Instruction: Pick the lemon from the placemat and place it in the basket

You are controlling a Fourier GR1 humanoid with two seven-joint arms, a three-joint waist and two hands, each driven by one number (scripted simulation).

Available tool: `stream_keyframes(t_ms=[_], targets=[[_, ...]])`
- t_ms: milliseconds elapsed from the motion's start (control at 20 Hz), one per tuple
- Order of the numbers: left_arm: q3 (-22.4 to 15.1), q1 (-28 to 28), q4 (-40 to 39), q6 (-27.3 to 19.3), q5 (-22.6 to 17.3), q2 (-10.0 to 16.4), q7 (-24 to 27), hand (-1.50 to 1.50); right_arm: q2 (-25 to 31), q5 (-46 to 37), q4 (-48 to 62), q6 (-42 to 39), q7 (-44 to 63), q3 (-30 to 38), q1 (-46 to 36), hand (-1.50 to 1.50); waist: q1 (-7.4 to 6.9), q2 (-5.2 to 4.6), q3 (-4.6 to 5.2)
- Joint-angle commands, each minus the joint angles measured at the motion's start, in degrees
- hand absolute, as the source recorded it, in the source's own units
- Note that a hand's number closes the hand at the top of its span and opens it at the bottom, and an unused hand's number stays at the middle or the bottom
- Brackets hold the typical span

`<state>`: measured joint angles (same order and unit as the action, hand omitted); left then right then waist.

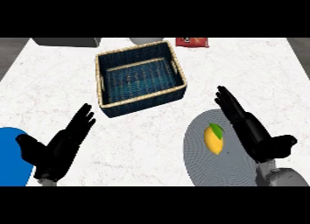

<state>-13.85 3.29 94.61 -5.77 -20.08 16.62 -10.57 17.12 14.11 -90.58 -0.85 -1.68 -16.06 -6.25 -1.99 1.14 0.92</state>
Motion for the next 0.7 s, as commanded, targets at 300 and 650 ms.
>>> stream_keyframes(t_ms=[300,650], targets=[[7.08,-4.20,1.15,-8.47,7.27,-0.97,10.30,0.00,5.80,-17.39,-14.33,8.93,-7.11,-1.46,5.17,1.50,3.74,-0.44,-0.69],[5.48,-4.81,0.64,-10.70,9.52,-3.70,11.60,0.00,-16.12,-42.47,-6.22,38.73,4.77,-14.21,7.96,-1.50,2.83,-0.98,-0.69]])
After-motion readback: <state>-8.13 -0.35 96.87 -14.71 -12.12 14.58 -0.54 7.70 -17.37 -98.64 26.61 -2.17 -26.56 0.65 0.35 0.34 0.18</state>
